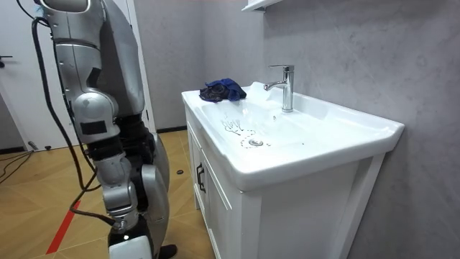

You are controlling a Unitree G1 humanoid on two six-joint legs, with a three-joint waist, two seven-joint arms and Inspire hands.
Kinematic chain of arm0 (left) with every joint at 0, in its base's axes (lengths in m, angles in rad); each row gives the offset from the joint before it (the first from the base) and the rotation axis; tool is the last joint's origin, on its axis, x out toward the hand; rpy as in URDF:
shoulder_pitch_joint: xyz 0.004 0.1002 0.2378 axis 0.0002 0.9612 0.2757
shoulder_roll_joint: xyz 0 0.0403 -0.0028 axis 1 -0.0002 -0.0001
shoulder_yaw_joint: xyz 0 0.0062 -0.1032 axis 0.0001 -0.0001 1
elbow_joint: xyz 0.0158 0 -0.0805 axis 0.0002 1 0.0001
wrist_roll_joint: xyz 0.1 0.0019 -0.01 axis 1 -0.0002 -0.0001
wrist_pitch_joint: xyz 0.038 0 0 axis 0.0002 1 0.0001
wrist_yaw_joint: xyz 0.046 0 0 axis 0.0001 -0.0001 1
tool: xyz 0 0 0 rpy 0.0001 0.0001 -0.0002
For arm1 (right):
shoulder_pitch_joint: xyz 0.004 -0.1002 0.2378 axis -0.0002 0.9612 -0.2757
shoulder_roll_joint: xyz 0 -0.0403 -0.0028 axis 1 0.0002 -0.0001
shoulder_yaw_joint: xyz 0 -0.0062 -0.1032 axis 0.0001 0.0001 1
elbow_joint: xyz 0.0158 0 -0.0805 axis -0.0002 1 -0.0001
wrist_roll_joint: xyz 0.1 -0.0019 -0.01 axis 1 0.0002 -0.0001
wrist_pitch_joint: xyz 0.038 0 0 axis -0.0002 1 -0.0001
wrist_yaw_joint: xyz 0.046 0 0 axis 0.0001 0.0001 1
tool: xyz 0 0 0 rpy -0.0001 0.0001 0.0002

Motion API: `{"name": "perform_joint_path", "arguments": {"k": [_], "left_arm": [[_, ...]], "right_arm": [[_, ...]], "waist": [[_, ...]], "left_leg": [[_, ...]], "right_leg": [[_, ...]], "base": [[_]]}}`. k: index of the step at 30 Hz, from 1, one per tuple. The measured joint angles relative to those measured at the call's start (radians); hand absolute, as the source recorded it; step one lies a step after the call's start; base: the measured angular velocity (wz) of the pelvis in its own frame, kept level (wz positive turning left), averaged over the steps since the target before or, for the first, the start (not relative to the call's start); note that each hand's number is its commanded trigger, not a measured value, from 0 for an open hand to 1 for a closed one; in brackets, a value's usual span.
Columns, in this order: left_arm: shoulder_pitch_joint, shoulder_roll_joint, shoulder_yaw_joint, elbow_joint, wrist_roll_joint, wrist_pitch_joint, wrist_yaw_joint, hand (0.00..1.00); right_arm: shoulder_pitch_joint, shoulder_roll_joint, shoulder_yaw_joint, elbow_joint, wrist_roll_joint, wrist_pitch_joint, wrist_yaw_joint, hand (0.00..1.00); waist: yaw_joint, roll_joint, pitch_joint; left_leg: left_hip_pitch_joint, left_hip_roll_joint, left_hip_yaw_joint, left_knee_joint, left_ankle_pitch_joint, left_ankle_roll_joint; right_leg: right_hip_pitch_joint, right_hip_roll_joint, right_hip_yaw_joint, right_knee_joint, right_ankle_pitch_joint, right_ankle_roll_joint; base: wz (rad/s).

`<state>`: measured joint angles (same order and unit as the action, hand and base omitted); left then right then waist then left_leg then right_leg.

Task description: Wipe basin

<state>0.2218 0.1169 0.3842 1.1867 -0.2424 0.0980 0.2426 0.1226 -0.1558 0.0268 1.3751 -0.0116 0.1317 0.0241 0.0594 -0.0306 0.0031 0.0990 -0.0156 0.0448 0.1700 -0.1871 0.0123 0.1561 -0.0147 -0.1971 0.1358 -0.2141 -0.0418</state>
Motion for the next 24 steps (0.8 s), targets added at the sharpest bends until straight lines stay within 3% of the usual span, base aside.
{"name": "perform_joint_path", "arguments": {"k": [2,5,10,13,18,20,24], "left_arm": [[0.004,-0.005,0.099,-0.060,-0.062,-0.016,0.047,0.00],[0.006,-0.006,0.169,-0.142,-0.122,-0.027,0.141,0.00],[0.007,0.006,0.245,-0.198,-0.141,-0.076,0.302,0.00],[0.012,0.011,0.269,-0.308,-0.138,-0.097,0.390,0.00],[-0.007,0.061,0.315,-0.484,-0.142,-0.145,0.514,0.00],[-0.029,0.107,0.340,-0.526,-0.149,-0.179,0.549,0.00],[-0.062,0.149,0.372,-0.628,-0.161,-0.212,0.613,0.00]], "right_arm": [[0.004,-0.003,-0.020,-0.004,-0.004,0.000,0.002,0.00],[0.009,-0.017,-0.040,-0.005,-0.010,0.000,0.000,0.00],[0.011,-0.032,-0.058,-0.024,-0.033,-0.011,-0.002,0.00],[0.020,-0.036,-0.091,-0.044,-0.054,-0.020,-0.014,0.00],[0.039,-0.043,-0.149,-0.073,-0.089,-0.051,-0.021,0.00],[0.045,-0.044,-0.170,-0.088,-0.120,-0.060,-0.022,0.00],[0.054,-0.043,-0.168,-0.099,-0.114,-0.066,-0.038,0.00]], "waist": [[0.032,0.011,-0.0050],[0.057,0.015,-0.0046],[0.070,0.023,-0.0079],[0.075,0.028,-0.0120],[0.083,0.035,-0.0144],[0.084,0.050,-0.0168],[0.091,0.074,-0.0180]], "left_leg": [[0.000,0.001,-0.006,-0.001,0.000,0.000],[-0.001,-0.002,-0.021,-0.002,0.000,0.000],[-0.005,-0.013,-0.042,-0.002,0.000,0.000],[-0.023,-0.015,-0.056,0.006,0.000,0.000],[-0.041,-0.019,-0.071,0.014,0.000,0.000],[-0.047,-0.019,-0.071,0.014,0.000,0.000],[-0.056,-0.020,-0.071,0.013,0.000,0.000]], "right_leg": [[0.001,0.001,-0.004,0.002,-0.001,-0.001],[0.001,0.001,-0.007,0.003,-0.001,-0.001],[0.003,0.000,-0.023,0.007,-0.006,-0.001],[-0.003,-0.001,-0.039,0.003,-0.006,-0.001],[-0.010,-0.001,-0.052,0.001,-0.006,-0.002],[-0.015,-0.002,-0.052,0.002,-0.006,-0.001],[-0.028,-0.002,-0.049,0.007,-0.006,-0.001]], "base": [[0.07],[0.07],[0.11],[0.15],[0.10],[0.00],[-0.01]]}}
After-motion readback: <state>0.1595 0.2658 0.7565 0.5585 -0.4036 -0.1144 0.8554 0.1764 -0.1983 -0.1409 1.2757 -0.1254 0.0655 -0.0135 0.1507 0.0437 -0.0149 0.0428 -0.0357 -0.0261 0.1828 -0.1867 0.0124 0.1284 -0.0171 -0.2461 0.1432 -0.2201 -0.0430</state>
